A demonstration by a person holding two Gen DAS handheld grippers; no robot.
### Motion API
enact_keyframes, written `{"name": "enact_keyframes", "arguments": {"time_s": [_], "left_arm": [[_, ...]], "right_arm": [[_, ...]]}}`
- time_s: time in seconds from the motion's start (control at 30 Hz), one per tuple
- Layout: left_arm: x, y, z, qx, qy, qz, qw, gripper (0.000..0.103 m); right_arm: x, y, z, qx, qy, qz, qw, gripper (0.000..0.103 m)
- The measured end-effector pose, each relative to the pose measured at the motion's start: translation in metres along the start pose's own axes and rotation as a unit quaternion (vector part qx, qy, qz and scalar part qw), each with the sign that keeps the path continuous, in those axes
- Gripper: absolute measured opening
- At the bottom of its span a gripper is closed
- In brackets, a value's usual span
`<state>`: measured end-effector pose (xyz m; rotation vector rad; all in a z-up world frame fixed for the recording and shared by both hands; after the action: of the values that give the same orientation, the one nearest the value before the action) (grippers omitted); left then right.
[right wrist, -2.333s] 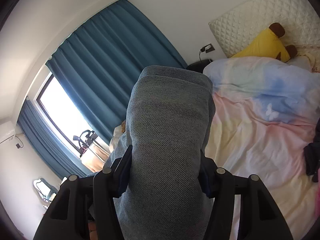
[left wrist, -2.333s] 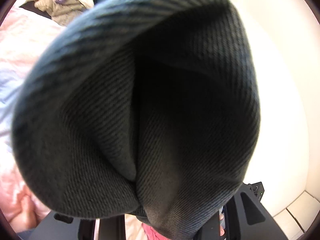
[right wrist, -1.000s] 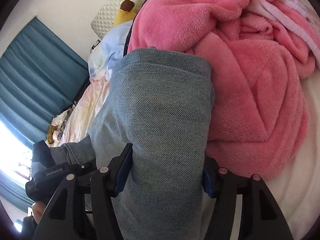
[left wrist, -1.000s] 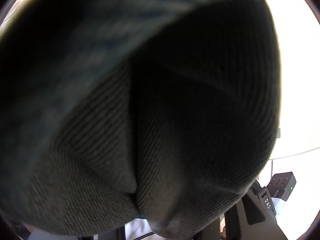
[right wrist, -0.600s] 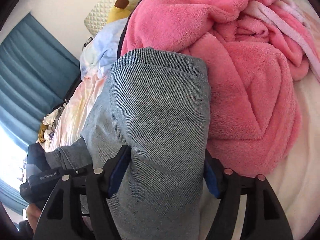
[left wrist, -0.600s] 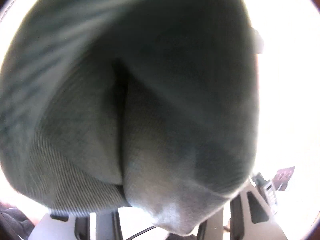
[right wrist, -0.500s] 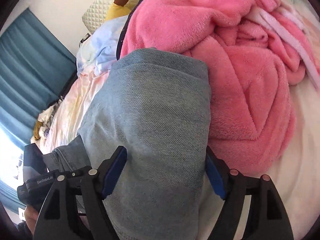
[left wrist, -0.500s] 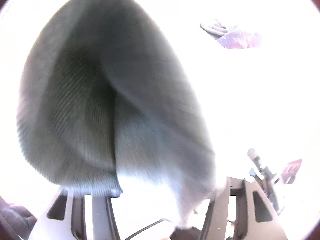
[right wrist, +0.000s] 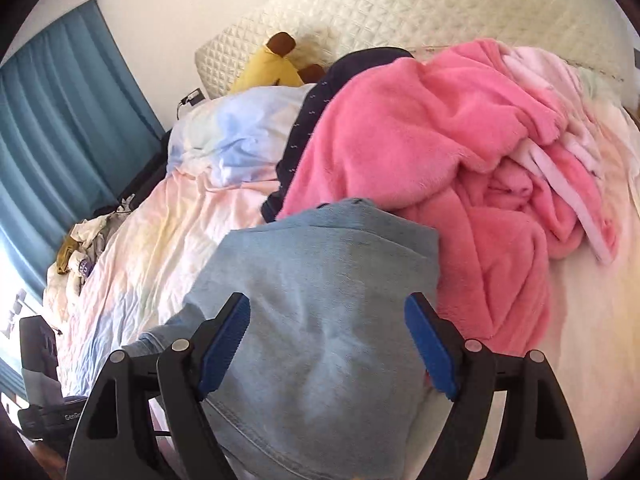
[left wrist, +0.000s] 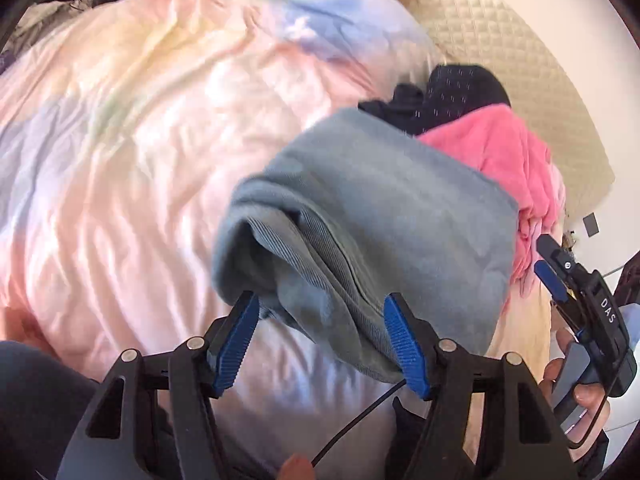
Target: Fold clothes
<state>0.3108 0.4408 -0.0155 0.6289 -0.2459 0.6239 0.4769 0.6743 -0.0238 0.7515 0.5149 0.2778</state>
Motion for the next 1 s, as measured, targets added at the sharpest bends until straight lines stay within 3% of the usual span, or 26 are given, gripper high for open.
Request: {"name": "enact_keyframes", "arguments": {"time_s": [0.03,0.17,0.27,0.4,0.6,0.87,1.0], "left_arm": [[-0.005,0.024,-0.012,0.01,0.003,0.0,0.9999,0.067],[-0.026,0.051,0.008,0.041,0.022,-0.008,0.9989,0.067],[-0.072,0.088,-0.009,0.067,0.039,-0.013,0.9969,0.067],[-0.123,0.112,-0.016,0.098,0.078,-0.005,0.9921,0.067],[-0.191,0.115,0.054,0.138,0.113,0.026,0.9836,0.067],[-0.257,0.125,0.125,0.199,0.174,0.071,0.9618,0.067],[-0.28,0.108,0.166,0.234,0.231,0.094,0.9396,0.067]], "right_arm": [[-0.01,0.003,-0.002,0.001,0.007,0.003,1.0,0.081],[-0.046,0.008,-0.009,0.006,0.032,0.022,0.999,0.081],[-0.082,0.013,-0.018,0.009,0.052,0.044,0.998,0.081],[-0.13,0.014,-0.024,0.009,0.088,0.072,0.993,0.081],[-0.211,0.012,-0.031,0.008,0.144,0.112,0.983,0.081],[-0.329,-0.011,-0.027,0.004,0.227,0.172,0.959,0.081],[-0.391,-0.025,-0.02,0.002,0.271,0.197,0.942,0.081]]}}
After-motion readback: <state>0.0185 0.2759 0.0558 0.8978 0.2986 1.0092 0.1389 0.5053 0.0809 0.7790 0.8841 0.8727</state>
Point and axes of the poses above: each gripper's, at about its wrist camera, not at the fingertips, and z roughly against the way its jaws point, x to its right, y to its top, the point moved 8 cm from there along -z, roughly the way its jaws point, and after that the axes turned 5 degrees about x, right-handed, at the moved point
